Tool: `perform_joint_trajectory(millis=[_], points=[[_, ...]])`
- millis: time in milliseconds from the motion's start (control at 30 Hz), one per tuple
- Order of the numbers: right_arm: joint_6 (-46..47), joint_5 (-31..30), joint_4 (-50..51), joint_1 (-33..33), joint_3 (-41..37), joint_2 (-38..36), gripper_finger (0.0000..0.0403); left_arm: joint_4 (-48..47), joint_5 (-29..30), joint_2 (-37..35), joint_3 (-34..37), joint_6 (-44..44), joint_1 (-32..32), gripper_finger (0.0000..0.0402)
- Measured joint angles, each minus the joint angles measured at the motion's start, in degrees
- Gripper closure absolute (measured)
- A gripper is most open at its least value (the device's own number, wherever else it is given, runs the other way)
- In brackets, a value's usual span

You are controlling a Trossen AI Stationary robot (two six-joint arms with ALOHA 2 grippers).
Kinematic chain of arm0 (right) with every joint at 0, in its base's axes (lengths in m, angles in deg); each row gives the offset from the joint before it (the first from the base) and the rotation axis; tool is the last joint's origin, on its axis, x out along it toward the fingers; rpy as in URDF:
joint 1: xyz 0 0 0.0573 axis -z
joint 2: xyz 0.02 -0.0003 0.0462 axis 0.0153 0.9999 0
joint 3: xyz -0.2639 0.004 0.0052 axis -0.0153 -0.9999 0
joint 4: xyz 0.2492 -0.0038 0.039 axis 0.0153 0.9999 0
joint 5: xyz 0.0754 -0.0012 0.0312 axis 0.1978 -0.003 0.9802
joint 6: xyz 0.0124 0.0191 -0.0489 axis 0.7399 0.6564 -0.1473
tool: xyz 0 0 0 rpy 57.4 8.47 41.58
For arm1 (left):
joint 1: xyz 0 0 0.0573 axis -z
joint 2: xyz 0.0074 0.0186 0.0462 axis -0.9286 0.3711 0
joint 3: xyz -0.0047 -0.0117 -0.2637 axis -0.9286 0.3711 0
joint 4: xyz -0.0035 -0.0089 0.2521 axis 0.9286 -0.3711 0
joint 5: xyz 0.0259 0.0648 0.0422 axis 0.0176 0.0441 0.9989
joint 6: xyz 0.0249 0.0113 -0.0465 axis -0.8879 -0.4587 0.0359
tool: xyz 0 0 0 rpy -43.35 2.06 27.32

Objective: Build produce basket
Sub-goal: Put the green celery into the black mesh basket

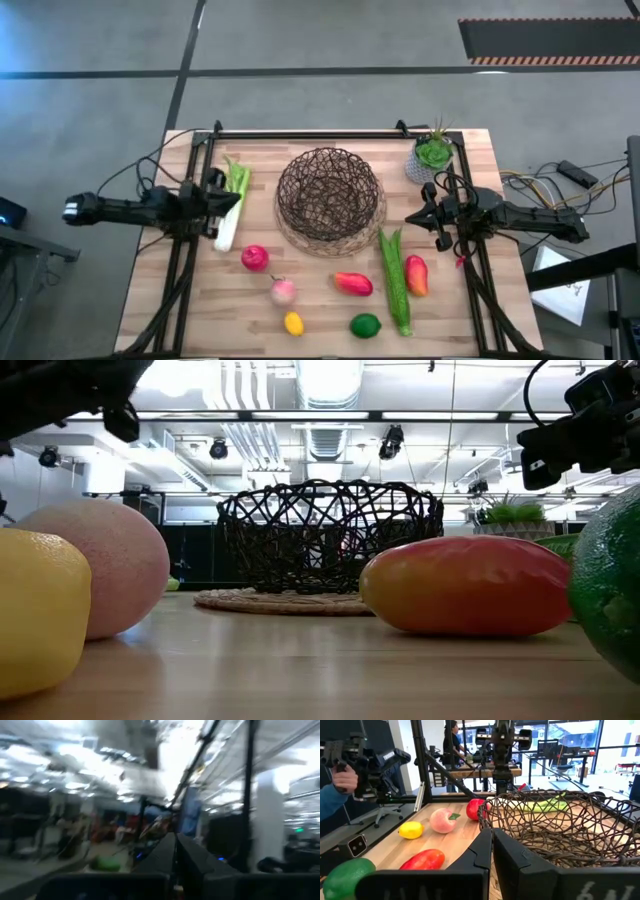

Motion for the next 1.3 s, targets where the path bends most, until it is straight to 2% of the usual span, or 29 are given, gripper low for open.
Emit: perform_joint_trajectory(millis=[100, 200, 267, 467, 633, 800, 1000, 1100, 1233, 1300], points=[[0.00, 0.02, -0.01, 0.00, -0.02, 0.00, 0.0394, -7.34, 3.88, 9.19, -5.81, 0.49, 1.19, 0.0401], [0.00, 0.00, 0.00, -0.01, -0.02, 0.00, 0.0394, -18.71, 5.66, 17.79, -14.09, 1.81, 2.55, 0.0401], [-0.01, 0.00, 0.00, -0.01, 0.00, 0.00, 0.0394, -29.63, 7.36, 23.60, -20.32, 3.50, 3.35, 0.0401], [-0.02, 0.02, 0.00, 0.01, 0.00, 0.00, 0.0394, -64.09, 12.28, 37.73, -37.98, 15.90, 4.25, 0.0401], [0.00, 0.02, 0.00, -0.01, -0.01, 0.00, 0.0394, -82.65, 17.51, 44.60, -47.18, 25.66, 4.25, 0.0401], [0.00, 0.00, 0.00, 0.00, 0.00, 0.00, 0.0394, -95.87, 19.97, 46.13, -48.04, 41.75, 3.62, 0.0401], [0.00, 0.00, 0.00, 0.00, -0.01, 0.00, 0.0394, -101.75, 20.10, 44.64, -45.11, 57.13, 2.12, 0.0401], [-0.02, 0.00, 0.00, -0.01, 0.00, 0.00, 0.0394, -102.46, 21.27, 44.74, -44.37, 58.77, 1.06, 0.0401], [0.00, 0.01, 0.00, 0.01, 0.00, 0.00, 0.0394, -100.09, 25.01, 45.73, -43.21, 54.83, 0.51, 0.0402], [0.00, 0.01, 0.00, 0.00, 0.00, 0.00, 0.0394, -100.41, 25.33, 46.25, -42.48, 55.70, -0.68, 0.0402]])
